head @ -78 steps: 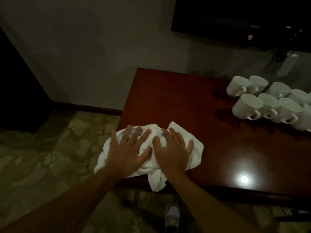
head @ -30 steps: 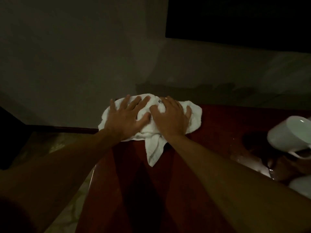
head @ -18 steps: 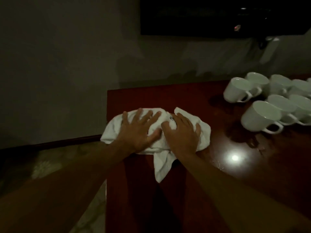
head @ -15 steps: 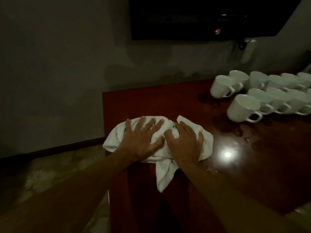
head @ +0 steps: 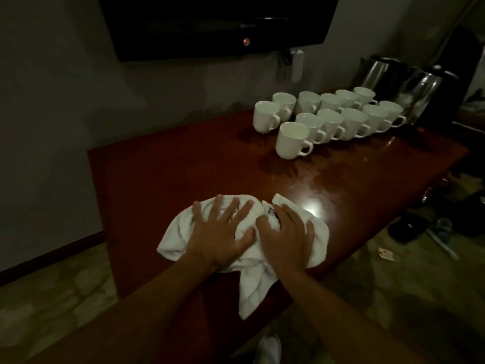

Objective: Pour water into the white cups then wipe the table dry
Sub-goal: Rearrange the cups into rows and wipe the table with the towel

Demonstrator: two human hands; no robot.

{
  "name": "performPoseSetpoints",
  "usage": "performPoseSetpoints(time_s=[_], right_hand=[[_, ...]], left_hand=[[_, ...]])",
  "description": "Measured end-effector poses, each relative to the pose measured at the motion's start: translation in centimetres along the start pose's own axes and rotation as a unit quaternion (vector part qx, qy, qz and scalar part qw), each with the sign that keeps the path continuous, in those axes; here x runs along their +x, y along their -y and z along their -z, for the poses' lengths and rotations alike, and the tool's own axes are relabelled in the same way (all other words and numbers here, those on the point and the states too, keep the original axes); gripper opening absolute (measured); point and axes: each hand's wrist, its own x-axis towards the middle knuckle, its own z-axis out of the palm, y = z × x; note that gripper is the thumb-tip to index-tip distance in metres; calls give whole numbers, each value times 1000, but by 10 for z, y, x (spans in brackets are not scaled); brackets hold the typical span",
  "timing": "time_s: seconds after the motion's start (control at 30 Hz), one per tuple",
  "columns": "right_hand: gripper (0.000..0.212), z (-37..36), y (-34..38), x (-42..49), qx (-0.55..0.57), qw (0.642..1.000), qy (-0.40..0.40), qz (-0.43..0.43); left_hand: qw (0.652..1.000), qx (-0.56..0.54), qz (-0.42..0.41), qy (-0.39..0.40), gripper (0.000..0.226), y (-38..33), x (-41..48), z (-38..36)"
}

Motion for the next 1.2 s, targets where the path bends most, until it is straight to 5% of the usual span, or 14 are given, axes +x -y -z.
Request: performPoseSetpoints(time_s=[0.27, 0.63, 1.0, 1.2], right_hand=[[56, 39, -75, 46, -8, 997, -60, -50], [57, 95, -182, 160, 2, 995, -24, -99], [26, 128, -275, 294, 43, 983, -79, -160], [45, 143, -321, 360, 30, 980, -78, -179]], left_hand=[[997, 6, -73, -5, 72, -85, 61, -20], [993, -51, -110, -12, 75, -204, 175, -52], [973, -92, -210, 6, 74, -298, 345, -81], [969, -96, -227, 17, 74, -348, 416, -96]])
